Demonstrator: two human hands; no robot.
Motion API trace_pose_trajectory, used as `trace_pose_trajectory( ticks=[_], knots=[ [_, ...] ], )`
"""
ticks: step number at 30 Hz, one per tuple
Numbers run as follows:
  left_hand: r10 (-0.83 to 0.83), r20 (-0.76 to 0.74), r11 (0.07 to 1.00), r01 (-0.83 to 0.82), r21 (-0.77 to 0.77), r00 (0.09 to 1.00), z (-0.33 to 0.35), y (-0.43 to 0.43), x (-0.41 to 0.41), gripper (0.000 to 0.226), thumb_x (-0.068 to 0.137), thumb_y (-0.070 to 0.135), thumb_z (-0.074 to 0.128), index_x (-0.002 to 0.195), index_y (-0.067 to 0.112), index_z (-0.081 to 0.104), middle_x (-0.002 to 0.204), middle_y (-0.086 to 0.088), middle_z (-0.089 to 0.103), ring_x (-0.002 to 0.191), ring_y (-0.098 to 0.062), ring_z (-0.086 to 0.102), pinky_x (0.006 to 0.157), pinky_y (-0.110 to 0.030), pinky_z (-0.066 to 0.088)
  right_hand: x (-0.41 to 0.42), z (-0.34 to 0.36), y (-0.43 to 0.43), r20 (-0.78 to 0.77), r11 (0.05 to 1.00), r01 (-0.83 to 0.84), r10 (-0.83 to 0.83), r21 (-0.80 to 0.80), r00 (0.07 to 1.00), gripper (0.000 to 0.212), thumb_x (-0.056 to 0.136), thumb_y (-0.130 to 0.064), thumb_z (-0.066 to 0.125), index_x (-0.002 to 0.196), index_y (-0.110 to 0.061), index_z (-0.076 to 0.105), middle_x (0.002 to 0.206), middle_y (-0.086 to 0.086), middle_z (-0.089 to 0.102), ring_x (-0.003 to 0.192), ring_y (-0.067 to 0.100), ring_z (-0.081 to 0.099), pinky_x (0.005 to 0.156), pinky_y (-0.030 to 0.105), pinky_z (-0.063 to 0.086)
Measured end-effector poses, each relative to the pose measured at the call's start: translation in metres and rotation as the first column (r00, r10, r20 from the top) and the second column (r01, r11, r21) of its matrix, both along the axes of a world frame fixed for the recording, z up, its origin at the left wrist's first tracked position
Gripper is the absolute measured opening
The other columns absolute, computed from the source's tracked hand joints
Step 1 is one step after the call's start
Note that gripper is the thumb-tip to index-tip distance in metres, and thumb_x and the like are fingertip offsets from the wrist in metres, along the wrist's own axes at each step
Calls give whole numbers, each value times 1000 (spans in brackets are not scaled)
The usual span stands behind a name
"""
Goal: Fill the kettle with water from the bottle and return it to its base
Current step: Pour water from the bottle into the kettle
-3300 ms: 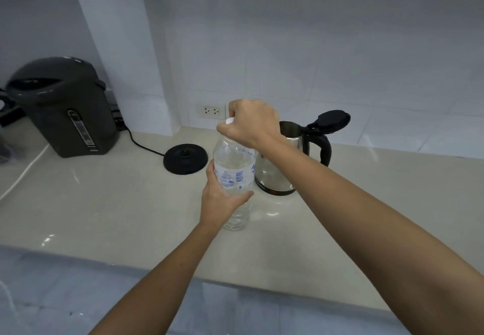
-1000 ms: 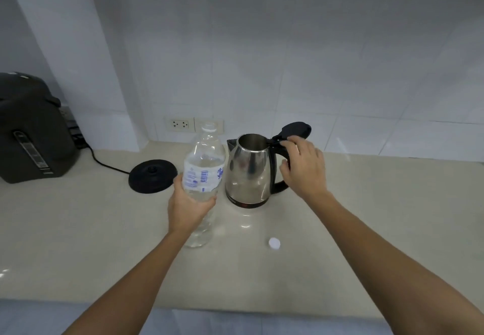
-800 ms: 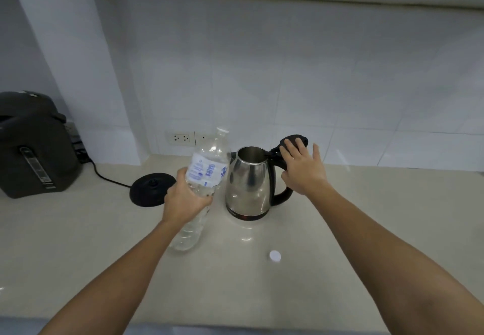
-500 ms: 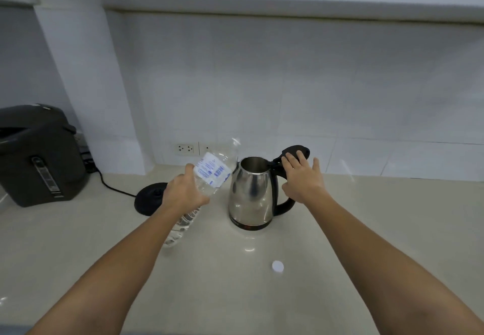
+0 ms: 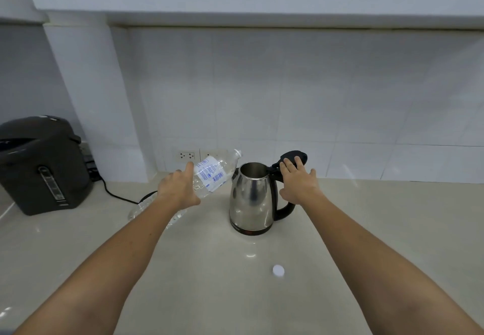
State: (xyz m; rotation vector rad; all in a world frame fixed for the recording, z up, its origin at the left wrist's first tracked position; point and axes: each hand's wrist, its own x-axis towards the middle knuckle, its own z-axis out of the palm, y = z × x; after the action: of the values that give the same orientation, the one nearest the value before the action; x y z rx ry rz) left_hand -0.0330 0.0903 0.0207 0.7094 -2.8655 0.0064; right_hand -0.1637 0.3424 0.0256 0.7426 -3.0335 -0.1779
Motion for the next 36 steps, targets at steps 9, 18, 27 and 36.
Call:
trace_pose_trajectory(
  ticks=[9, 18, 27, 36],
  knots=[
    [-11, 55, 990, 18, -140, 998, 11, -2, -2, 76, 69, 35, 74, 129, 15, 34, 100, -8, 61, 90, -28, 61, 71, -34, 50, -2, 2, 1, 26, 999, 4, -5, 32, 1000, 75, 95, -25, 44, 155, -17, 0, 164, -4, -7, 150, 24, -11, 116, 55, 19],
    [-15, 81, 984, 29, -176, 997, 17, 1, -2, 73, 69, 35, 75, 127, 15, 35, 90, -3, 55, 82, -26, 57, 66, -32, 47, -3, 1, 1, 34, 1000, 10, -11, 17, 999, 76, 93, -21, 45, 155, -17, 0, 163, -6, -7, 150, 24, -12, 111, 50, 30],
    [-15, 94, 977, 35, -211, 995, 19, 2, -5, 80, 70, 35, 74, 134, 15, 31, 87, -2, 52, 77, -24, 52, 65, -31, 46, -4, 0, 1, 24, 1000, 6, -6, 22, 1000, 78, 94, -25, 46, 155, -17, 0, 163, -5, -8, 150, 24, -12, 111, 51, 29],
    [-19, 109, 975, 43, -219, 994, 19, 3, -7, 80, 69, 35, 75, 133, 15, 31, 85, -1, 53, 77, -24, 55, 63, -30, 47, -4, 0, 1, 25, 1000, 5, -5, 10, 1000, 77, 94, -22, 45, 155, -16, -1, 163, -5, -9, 150, 24, -13, 110, 48, 32]
  ],
)
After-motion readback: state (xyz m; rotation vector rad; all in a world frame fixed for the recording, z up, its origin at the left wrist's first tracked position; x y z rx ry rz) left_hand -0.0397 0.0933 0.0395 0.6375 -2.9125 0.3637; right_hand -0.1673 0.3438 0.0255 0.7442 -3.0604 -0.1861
